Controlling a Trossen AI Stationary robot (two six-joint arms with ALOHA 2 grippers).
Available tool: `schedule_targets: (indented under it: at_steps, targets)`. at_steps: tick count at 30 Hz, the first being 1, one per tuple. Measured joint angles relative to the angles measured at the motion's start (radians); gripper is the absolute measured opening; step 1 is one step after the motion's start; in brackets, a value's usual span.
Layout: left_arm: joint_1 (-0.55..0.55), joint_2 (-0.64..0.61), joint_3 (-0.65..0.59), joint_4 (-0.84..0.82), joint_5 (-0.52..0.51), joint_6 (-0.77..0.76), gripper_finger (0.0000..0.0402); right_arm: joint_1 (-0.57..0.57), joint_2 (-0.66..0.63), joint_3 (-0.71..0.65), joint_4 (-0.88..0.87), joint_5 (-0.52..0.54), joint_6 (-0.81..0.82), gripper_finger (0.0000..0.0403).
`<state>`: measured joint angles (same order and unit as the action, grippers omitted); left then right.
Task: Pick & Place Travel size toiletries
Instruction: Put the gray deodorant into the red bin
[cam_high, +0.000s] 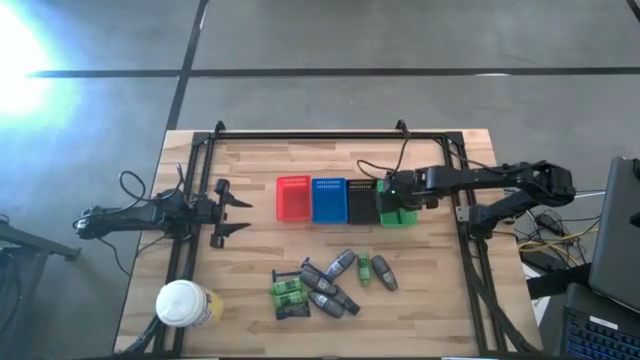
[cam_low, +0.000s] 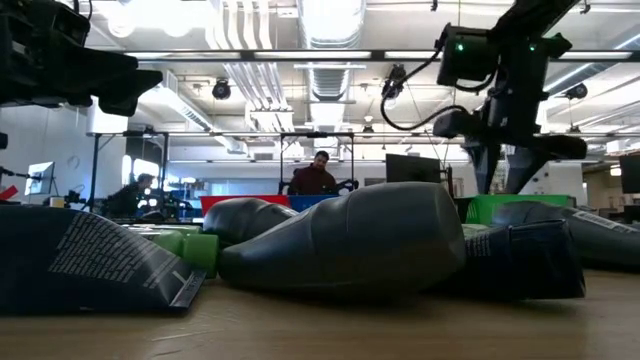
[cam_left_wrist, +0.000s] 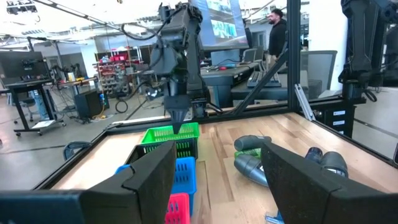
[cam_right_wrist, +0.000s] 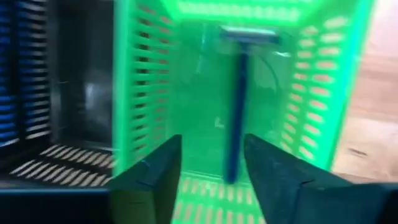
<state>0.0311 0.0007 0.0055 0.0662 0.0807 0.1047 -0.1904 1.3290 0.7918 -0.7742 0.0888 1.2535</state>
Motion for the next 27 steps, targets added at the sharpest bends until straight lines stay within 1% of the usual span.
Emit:
schedule_targets:
  at_steps: [3,5,7,11,13,15,18,21,25,27]
  targets:
    - [0.000,0.000,0.000,0.000,0.000,0.000,0.0241,0.061,-0.021,0.070,-0.001,0.001,-0.105,0.0218]
    - [0.000,0.000,0.000,0.000,0.000,0.000,0.0241,0.130,-0.027,0.126,-0.022,0.005,-0.169,0.0235]
    - [0.000,0.000,0.000,0.000,0.000,0.000,0.0241,0.209,-0.007,0.168,-0.063,-0.001,-0.186,0.0244]
    - [0.000,0.000,0.000,0.000,0.000,0.000,0.0241,0.364,0.099,0.207,-0.083,-0.137,-0.129,0.0255]
    - [0.000,0.000,0.000,0.000,0.000,0.000,0.0241,0.443,0.174,0.241,-0.079,-0.144,-0.088,0.0261]
    - [0.000,0.000,0.000,0.000,0.000,0.000,0.0241,0.496,0.244,0.282,-0.082,-0.143,-0.059,0.0269]
    - [0.000,0.000,0.000,0.000,0.000,0.000,0.0241,0.542,0.341,0.341,-0.089,-0.142,-0.036,0.0289]
    - [0.000,0.000,0.000,0.000,0.000,0.000,0.0241,0.561,0.405,0.385,-0.132,-0.140,-0.018,0.0315]
    - [0.000,0.000,0.000,0.000,0.000,0.000,0.0241,0.580,0.452,0.400,-0.173,-0.139,0.015,0.0345]
    - [0.000,0.000,0.000,0.000,0.000,0.000,0.0241,0.584,0.455,0.380,-0.144,-0.138,0.028,0.0354]
